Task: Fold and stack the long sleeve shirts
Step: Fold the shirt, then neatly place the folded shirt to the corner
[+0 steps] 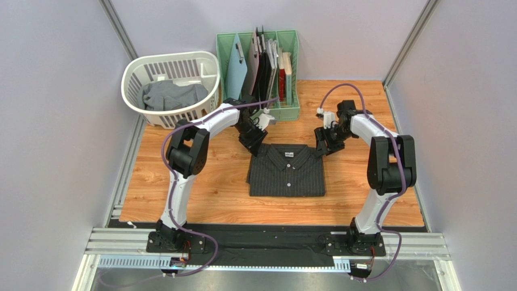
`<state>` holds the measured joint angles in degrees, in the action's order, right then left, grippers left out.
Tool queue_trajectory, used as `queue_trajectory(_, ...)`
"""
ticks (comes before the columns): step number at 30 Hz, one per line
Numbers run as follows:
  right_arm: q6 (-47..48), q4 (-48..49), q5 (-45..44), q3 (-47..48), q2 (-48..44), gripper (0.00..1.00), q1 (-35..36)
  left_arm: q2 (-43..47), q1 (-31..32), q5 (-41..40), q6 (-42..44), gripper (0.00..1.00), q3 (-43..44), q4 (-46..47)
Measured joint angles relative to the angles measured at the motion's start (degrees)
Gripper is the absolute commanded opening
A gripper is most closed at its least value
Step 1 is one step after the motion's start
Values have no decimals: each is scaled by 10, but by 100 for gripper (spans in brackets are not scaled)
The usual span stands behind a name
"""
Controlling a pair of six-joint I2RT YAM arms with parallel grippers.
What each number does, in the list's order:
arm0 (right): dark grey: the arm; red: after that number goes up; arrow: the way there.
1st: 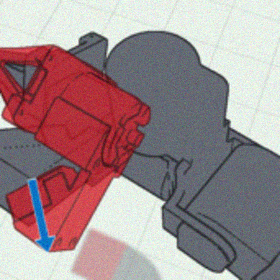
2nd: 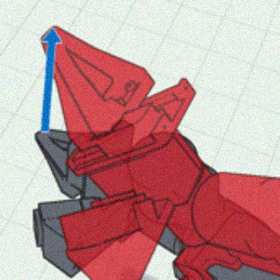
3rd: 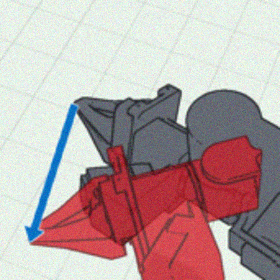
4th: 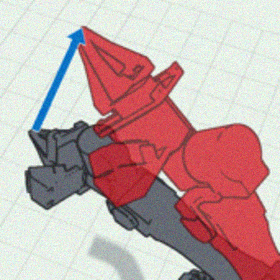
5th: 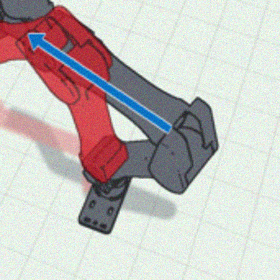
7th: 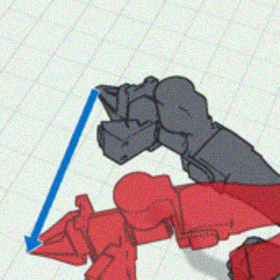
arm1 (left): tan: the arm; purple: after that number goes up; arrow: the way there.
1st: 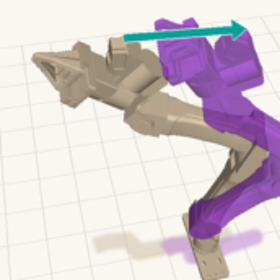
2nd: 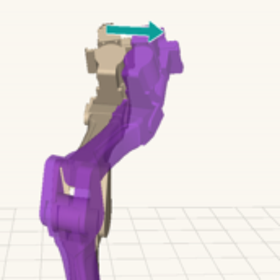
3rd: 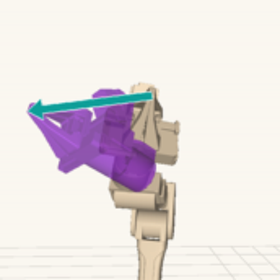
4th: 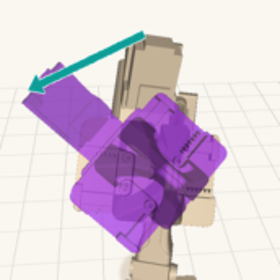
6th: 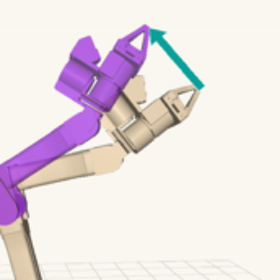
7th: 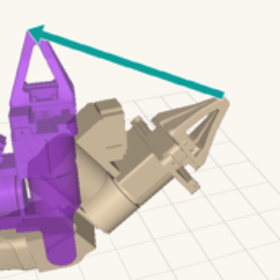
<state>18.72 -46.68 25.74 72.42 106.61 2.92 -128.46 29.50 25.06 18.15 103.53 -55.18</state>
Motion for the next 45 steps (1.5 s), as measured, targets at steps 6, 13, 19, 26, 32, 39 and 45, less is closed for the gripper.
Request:
queue_trajectory(6,-15,6,-27,-15,-132,89,9,123,-37,47,-42,99,-99,39)
queue_trajectory(13,-26,33,-74,-57,-241,92,228,285,-75,59,-41,99,-101,26)
queue_trajectory(19,-28,35,-123,-57,-83,93,325,291,-111,60,-26,99,-115,-10)
queue_trajectory(26,8,35,-162,-52,-40,95,310,297,-144,58,-20,99,-169,-20)
queue_trajectory(32,110,10,-156,-43,-34,95,182,298,-149,59,-7,99,-176,-24)
queue_trajectory(39,271,-69,-153,91,59,94,-14,297,-153,59,17,99,-167,-32)
queue_trajectory(45,326,-131,-145,268,134,95,-104,288,-154,60,29,99,-132,-38)
